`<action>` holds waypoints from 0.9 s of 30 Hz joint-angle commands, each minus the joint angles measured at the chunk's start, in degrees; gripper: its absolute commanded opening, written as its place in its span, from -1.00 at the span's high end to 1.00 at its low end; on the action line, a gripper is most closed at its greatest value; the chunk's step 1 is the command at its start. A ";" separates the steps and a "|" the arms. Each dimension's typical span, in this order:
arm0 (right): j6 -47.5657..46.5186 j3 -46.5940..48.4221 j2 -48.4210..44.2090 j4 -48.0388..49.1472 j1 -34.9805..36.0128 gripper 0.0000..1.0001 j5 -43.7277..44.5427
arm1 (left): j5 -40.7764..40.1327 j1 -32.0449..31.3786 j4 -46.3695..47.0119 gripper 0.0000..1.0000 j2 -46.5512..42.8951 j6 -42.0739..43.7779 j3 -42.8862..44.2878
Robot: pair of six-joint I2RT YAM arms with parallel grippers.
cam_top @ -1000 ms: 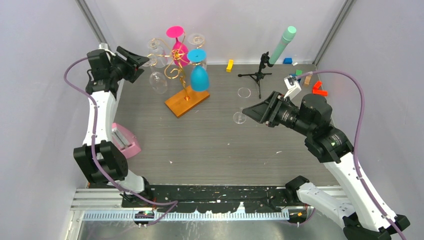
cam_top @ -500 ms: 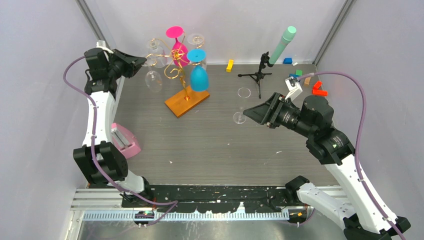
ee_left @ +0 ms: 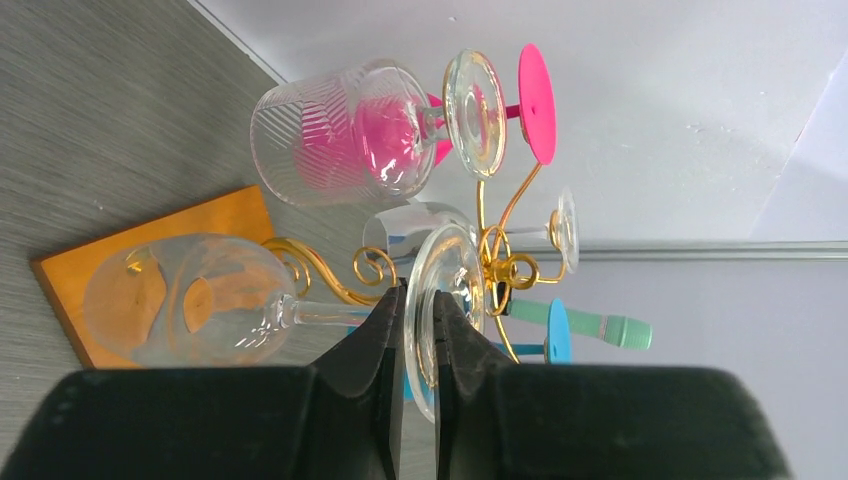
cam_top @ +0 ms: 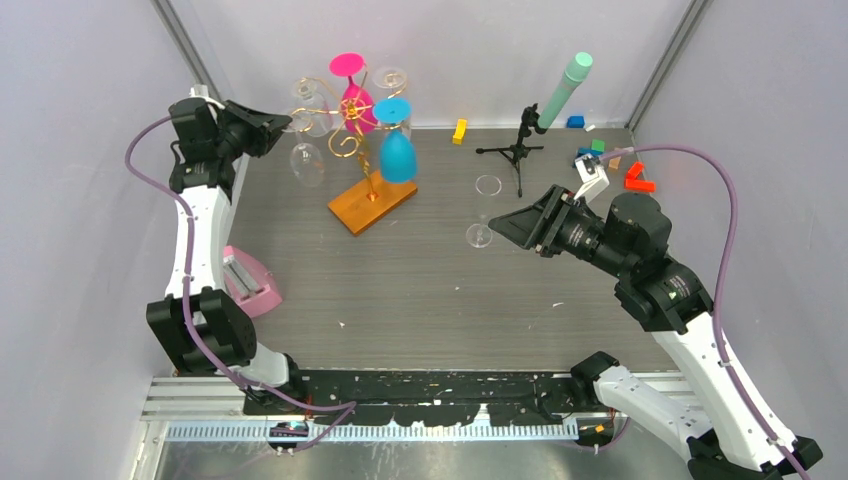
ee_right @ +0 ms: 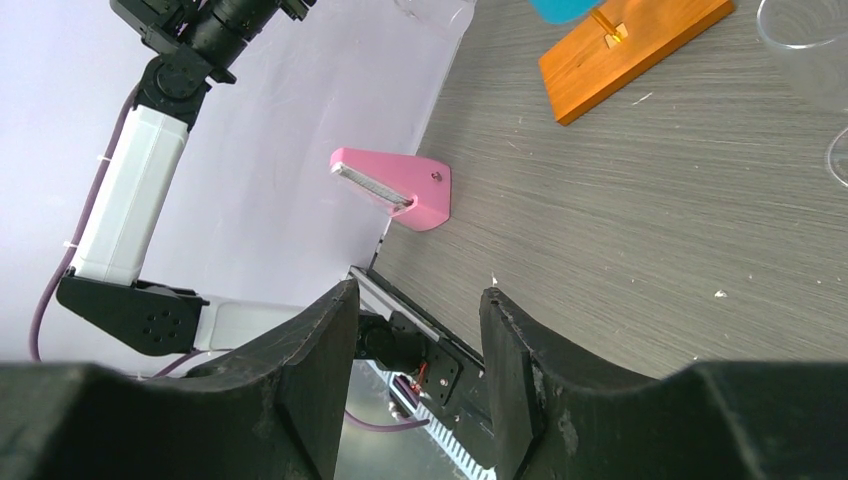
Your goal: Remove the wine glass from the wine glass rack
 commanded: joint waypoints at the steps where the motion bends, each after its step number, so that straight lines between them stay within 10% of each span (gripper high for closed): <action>1: 0.87 0.24 -1.03 2.33 -0.15 -0.07 0.57 | -1.88 1.01 6.62 1.00 -5.12 -1.37 1.30; 11: 1.26 -0.63 -1.14 2.85 -0.14 -0.07 0.69 | -6.67 1.00 -4.05 0.37 -5.38 7.88 3.92; 27: 1.31 -1.18 -0.91 3.22 -0.10 -0.06 0.77 | -5.67 1.02 -4.49 0.06 -4.79 8.19 3.12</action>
